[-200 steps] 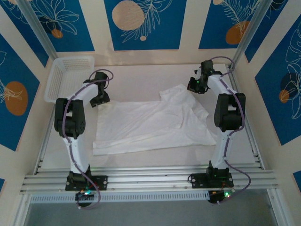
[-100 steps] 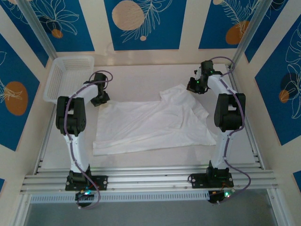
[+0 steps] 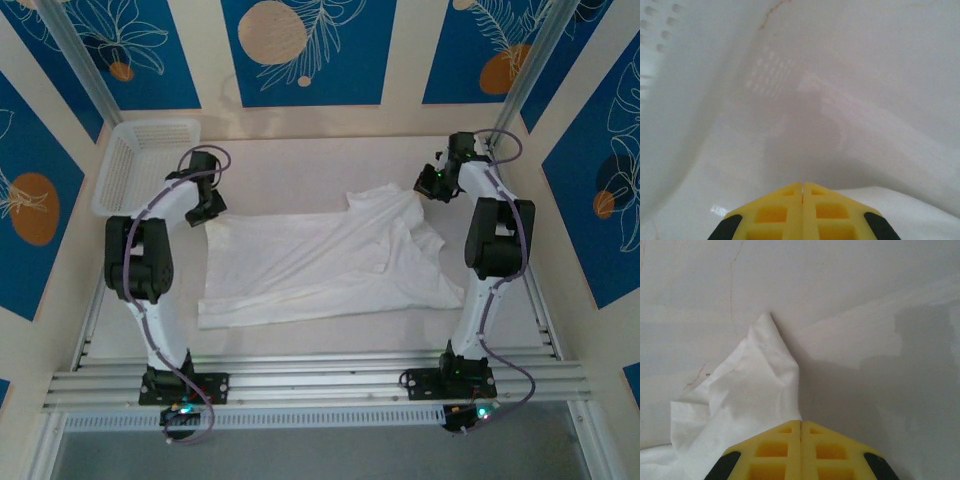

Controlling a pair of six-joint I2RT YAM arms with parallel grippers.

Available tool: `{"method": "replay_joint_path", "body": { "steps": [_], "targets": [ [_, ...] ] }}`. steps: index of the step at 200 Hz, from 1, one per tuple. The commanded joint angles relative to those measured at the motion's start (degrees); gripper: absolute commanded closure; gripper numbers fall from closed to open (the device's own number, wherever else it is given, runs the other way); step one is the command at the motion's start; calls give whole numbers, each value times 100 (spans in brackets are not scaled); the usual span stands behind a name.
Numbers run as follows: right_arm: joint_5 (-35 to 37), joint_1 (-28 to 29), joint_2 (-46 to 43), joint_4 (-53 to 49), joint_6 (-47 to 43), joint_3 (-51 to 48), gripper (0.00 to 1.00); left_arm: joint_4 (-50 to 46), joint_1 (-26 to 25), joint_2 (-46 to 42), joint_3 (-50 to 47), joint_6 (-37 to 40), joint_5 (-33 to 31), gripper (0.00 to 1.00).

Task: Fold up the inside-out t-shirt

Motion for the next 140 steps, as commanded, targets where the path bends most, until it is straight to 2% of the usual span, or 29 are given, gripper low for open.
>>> {"method": "replay_joint_path", "body": {
  "steps": [1, 52, 84, 101, 140],
  "targets": [
    [-216, 99, -260, 38, 97, -170, 100, -134, 75, -212, -188, -116, -31, 100],
    [-419, -142, -443, -69, 344, -149, 100, -278, 103, -561, -365, -144, -239, 100],
    [-598, -79, -890, -105, 306, -392, 100, -213, 113, -960, -580, -147, 148, 100],
    [-528, -97, -1376, 97, 431, -1025, 100, -118, 113, -1272, -917, -222, 422, 100],
    [-574, -532, -2280, 956, 1090, -3128, 100, -6, 113, -1980, -2015, -301, 460, 100]
  ]
}}
